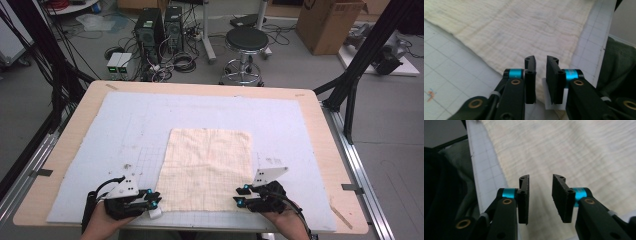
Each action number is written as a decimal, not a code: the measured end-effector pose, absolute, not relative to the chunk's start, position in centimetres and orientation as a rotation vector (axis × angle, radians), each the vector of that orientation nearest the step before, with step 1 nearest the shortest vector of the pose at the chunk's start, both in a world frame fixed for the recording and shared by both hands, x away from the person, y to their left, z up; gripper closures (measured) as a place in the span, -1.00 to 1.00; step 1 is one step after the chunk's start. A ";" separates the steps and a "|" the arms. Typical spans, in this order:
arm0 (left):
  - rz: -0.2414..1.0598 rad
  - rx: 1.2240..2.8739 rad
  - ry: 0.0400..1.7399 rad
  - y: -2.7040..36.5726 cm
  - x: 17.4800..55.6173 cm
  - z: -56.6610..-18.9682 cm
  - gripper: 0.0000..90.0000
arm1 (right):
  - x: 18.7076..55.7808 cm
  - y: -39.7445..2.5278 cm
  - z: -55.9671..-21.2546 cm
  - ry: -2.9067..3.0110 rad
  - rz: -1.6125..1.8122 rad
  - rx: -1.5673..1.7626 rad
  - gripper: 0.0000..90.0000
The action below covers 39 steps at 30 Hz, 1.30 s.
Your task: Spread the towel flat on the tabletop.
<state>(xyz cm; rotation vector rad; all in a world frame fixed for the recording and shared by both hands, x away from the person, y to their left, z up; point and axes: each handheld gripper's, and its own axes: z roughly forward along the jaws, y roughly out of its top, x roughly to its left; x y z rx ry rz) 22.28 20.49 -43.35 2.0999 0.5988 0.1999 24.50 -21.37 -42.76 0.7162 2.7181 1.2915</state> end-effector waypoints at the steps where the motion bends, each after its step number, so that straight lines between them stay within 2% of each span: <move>1: 0.194 2.078 0.615 20.5 22.4 -43.3 0.64 | 24.6 -21.5 -42.7 2.709 1.298 0.727 0.41; 8: 0.194 2.025 0.667 20.3 24.1 -43.0 0.42 | 26.3 -22.0 -42.4 2.630 1.326 0.811 0.14; 14: 0.223 2.002 0.701 20.3 25.2 -42.8 0.35 | 27.6 -22.3 -42.5 2.593 1.326 0.854 -0.09; 21: 0.239 1.956 0.768 20.2 27.0 -42.4 0.22 | 29.0 -22.5 -42.5 2.535 1.348 0.899 -0.27; 26: 0.243 1.920 0.803 20.3 27.7 -42.3 0.12 | 29.8 -22.8 -42.2 2.491 1.356 0.931 -0.31; 39: 0.295 1.969 0.781 20.1 27.4 -42.4 -0.03 | 30.9 -22.3 -42.3 2.470 1.337 0.933 -0.37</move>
